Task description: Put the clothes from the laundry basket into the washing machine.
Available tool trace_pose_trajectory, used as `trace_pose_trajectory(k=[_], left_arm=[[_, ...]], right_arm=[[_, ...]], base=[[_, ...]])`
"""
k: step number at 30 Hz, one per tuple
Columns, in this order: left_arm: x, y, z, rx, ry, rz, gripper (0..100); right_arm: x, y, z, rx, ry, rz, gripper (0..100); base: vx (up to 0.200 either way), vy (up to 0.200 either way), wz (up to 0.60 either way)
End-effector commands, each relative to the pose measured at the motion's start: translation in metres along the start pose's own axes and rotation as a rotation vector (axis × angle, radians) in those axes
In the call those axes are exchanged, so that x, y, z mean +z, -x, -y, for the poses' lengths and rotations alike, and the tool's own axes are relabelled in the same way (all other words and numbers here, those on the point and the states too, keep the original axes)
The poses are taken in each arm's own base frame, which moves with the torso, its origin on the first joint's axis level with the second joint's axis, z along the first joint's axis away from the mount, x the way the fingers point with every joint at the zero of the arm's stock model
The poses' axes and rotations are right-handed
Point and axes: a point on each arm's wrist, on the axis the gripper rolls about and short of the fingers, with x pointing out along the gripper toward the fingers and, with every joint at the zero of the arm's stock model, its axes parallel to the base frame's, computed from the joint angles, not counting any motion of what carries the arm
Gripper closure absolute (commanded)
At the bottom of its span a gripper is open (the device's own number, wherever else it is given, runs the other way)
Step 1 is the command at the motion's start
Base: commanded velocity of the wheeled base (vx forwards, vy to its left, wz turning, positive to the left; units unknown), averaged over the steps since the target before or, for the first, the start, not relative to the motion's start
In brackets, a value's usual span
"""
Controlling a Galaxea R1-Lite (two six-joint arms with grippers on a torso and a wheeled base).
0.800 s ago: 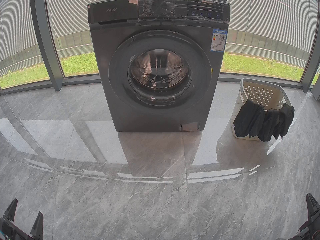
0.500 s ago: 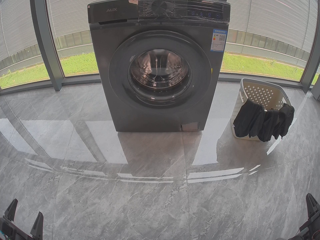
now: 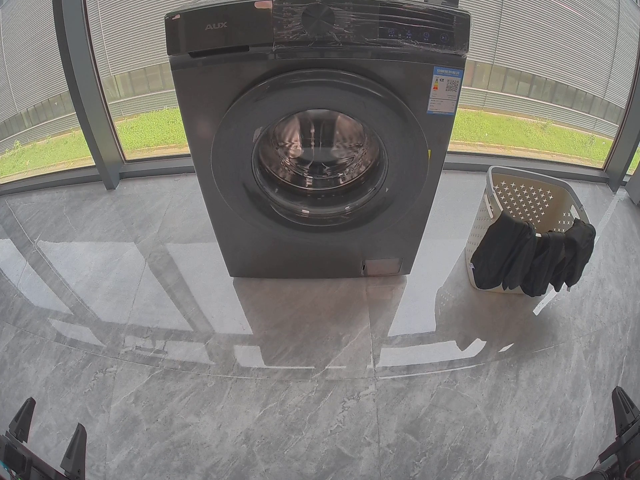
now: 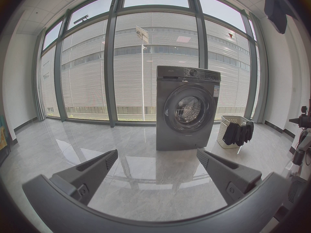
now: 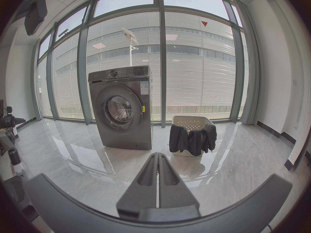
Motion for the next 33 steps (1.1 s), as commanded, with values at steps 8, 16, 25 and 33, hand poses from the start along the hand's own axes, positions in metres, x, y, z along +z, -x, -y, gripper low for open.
trace_pose_trajectory(k=[8,16,25,33], left_arm=[[-0.0052,0.0,0.0,-0.001,0.0,0.0,0],[-0.0048,0.0001,0.0,-0.001,0.0,0.001,0],[-0.0048,0.0001,0.0,-0.001,0.0,0.001,0],[-0.0052,0.0,0.0,-0.001,-0.003,0.0,0]], right_arm=[[-0.0053,0.0,0.0,0.001,0.0,-0.001,100],[-0.0052,0.0,0.0,0.001,0.0,0.001,100],[-0.0053,0.0,0.0,0.001,0.0,-0.001,100],[-0.0053,0.0,0.0,0.001,0.0,-0.001,100]], base=[[0.2,0.0,0.0],[0.2,0.0,0.0],[0.2,0.0,0.0],[0.15,0.0,0.0]])
